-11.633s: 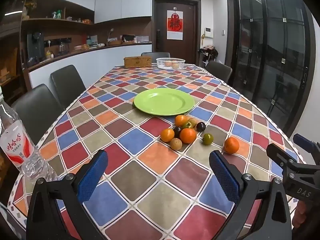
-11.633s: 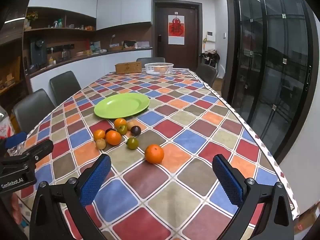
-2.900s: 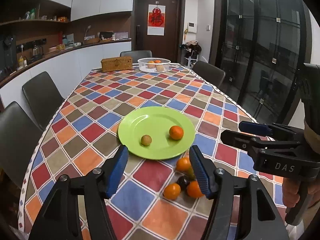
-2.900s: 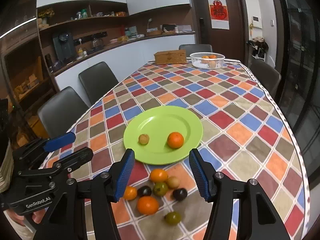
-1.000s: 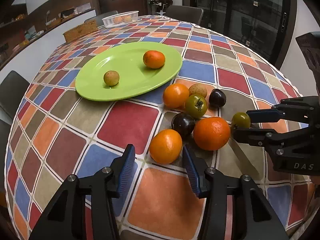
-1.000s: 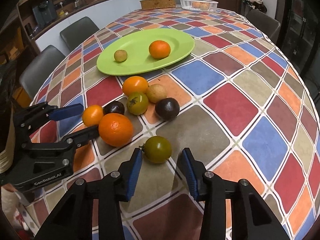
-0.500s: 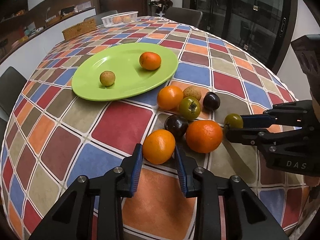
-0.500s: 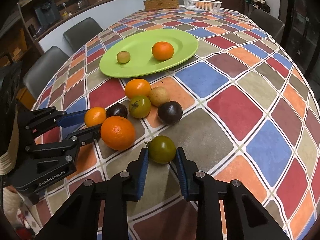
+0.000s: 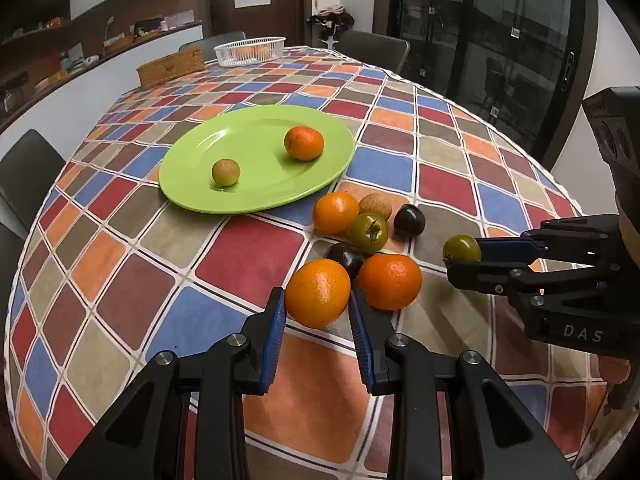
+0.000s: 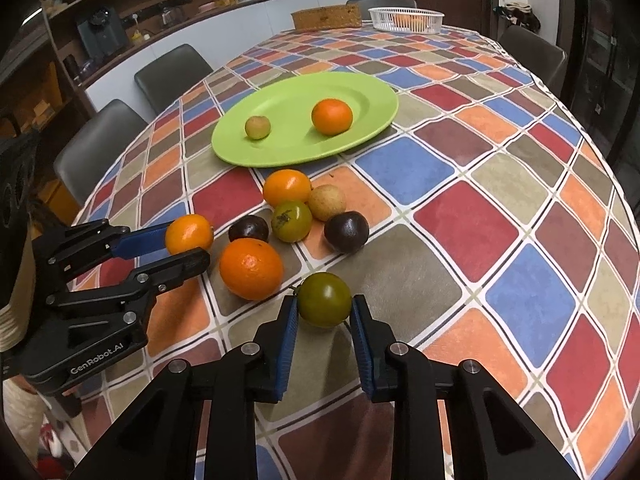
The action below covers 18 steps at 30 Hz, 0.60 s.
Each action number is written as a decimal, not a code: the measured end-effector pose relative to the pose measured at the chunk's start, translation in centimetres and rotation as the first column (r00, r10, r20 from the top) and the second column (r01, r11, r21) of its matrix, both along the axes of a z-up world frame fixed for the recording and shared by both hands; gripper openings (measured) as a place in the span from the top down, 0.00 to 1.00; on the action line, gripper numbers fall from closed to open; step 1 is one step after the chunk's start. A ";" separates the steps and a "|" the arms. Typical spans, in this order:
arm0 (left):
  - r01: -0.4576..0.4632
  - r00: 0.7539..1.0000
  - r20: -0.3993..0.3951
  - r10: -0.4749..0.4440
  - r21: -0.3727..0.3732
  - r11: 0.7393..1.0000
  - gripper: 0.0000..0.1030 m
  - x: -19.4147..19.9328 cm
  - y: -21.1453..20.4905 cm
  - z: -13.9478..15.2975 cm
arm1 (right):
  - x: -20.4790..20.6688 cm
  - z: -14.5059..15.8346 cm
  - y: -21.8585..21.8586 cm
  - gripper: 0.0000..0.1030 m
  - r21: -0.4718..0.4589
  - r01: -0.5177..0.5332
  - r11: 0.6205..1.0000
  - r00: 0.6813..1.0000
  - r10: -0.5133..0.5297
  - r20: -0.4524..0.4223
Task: Organize fruits
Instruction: 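Grasp the green tomato with the right tool while the left tool grasps a tangerine, then lower both held fruits onto the green plate and open both tools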
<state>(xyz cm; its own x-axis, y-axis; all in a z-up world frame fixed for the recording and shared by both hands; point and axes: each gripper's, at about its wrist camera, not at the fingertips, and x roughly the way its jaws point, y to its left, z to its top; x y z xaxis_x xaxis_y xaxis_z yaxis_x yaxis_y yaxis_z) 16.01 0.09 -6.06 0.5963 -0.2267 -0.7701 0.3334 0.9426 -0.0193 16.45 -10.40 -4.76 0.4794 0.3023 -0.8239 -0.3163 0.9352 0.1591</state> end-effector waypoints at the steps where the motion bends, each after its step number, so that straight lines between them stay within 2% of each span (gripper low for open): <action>1: -0.002 1.000 0.002 0.002 -0.002 1.000 0.69 -0.1 0.0 0.1 | -0.1 0.2 0.0 0.73 0.002 -0.001 1.000 1.000 0.001 0.004; 11: -0.023 0.997 0.069 0.026 -0.043 0.999 0.69 -1.3 0.0 3.3 | -0.7 3.5 -0.2 0.73 0.046 -0.012 0.999 0.996 0.008 0.086; 18: -0.050 0.990 0.131 0.061 -0.086 0.995 0.69 -0.6 0.5 6.0 | 0.2 6.2 0.2 0.73 0.085 -0.036 0.996 0.988 0.022 0.156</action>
